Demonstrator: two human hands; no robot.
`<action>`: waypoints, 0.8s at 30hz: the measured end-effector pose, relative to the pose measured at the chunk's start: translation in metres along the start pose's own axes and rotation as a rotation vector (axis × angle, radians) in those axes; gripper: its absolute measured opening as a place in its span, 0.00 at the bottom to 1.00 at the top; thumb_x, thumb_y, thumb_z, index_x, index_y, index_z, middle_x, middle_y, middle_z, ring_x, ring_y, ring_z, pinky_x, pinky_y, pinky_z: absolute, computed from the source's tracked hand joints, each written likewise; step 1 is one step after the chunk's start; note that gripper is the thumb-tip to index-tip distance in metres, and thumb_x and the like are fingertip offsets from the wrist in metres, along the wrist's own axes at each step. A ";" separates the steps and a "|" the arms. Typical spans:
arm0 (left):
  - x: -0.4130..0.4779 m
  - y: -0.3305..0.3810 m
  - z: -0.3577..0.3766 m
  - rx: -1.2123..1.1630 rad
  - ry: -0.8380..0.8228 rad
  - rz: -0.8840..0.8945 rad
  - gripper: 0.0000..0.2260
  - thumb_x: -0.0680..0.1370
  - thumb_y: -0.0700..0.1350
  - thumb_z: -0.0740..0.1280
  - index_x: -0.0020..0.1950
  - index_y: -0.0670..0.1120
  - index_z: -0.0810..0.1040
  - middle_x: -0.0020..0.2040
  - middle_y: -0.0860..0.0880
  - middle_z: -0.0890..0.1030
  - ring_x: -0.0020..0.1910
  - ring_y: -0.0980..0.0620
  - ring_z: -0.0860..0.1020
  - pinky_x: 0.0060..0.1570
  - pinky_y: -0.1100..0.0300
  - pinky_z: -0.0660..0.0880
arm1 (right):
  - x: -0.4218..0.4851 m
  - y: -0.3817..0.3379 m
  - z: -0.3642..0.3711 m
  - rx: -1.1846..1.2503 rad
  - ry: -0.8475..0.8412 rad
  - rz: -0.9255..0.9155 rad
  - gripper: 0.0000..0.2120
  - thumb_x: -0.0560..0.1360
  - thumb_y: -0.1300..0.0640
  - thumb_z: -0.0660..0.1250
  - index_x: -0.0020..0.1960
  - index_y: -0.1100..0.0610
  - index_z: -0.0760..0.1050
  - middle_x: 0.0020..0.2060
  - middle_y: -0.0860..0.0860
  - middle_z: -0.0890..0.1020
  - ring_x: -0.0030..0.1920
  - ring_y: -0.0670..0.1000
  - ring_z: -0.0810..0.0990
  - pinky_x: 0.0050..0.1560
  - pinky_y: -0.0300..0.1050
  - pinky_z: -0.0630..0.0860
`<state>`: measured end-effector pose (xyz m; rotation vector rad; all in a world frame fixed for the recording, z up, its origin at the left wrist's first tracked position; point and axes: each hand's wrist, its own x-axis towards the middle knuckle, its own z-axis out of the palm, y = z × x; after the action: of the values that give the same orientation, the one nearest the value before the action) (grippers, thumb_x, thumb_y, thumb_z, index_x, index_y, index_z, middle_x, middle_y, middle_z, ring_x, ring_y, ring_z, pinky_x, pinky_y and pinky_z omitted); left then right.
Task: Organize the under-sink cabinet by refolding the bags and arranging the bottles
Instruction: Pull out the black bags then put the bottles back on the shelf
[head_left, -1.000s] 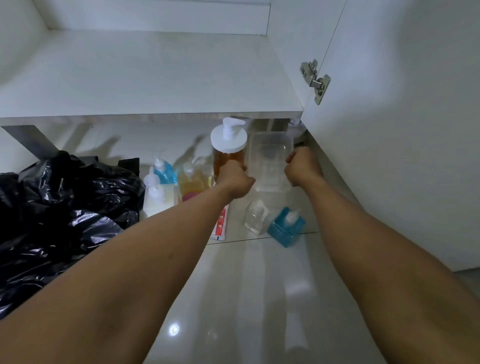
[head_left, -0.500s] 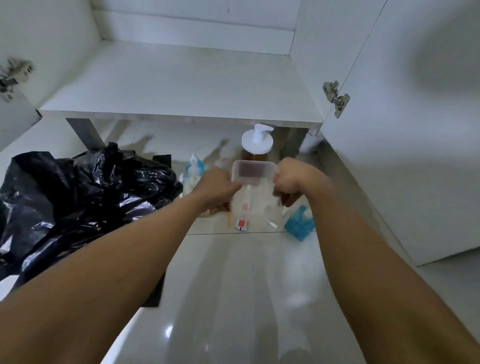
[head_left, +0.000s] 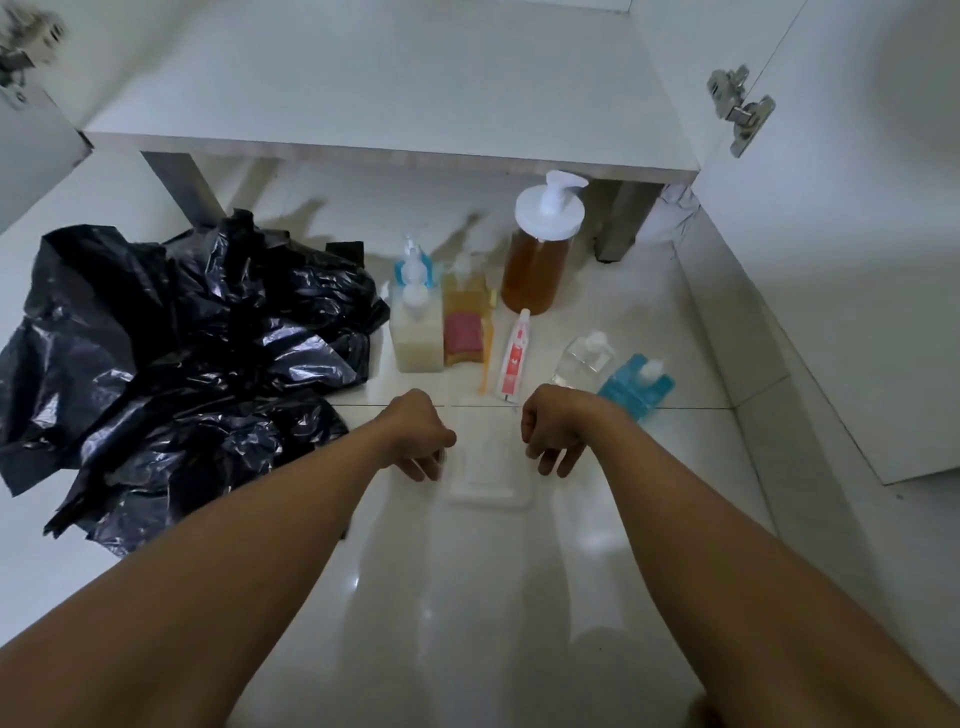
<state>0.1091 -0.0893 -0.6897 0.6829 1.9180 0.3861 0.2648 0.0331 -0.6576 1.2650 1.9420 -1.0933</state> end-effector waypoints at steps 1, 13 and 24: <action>-0.001 0.002 0.000 0.016 -0.015 -0.013 0.10 0.78 0.38 0.67 0.51 0.29 0.78 0.43 0.36 0.84 0.36 0.41 0.86 0.36 0.49 0.84 | 0.000 0.000 -0.001 -0.004 -0.015 0.009 0.07 0.77 0.68 0.69 0.55 0.64 0.76 0.46 0.60 0.84 0.43 0.57 0.87 0.42 0.53 0.85; 0.024 0.077 -0.019 0.387 0.377 0.418 0.06 0.79 0.47 0.68 0.48 0.46 0.77 0.45 0.46 0.80 0.45 0.47 0.78 0.42 0.57 0.72 | 0.026 -0.028 -0.054 -0.067 0.477 -0.181 0.12 0.78 0.65 0.64 0.60 0.64 0.78 0.53 0.60 0.82 0.51 0.58 0.83 0.54 0.51 0.81; 0.085 0.075 0.013 0.501 0.418 0.261 0.06 0.81 0.41 0.66 0.56 0.43 0.79 0.51 0.44 0.81 0.49 0.44 0.81 0.47 0.54 0.78 | 0.104 -0.030 -0.037 0.027 0.448 -0.103 0.26 0.78 0.66 0.60 0.76 0.60 0.66 0.71 0.61 0.71 0.69 0.60 0.71 0.67 0.47 0.69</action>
<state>0.1154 0.0219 -0.7156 1.2693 2.3590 0.2156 0.1959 0.1055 -0.7123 1.5408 2.3474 -0.9444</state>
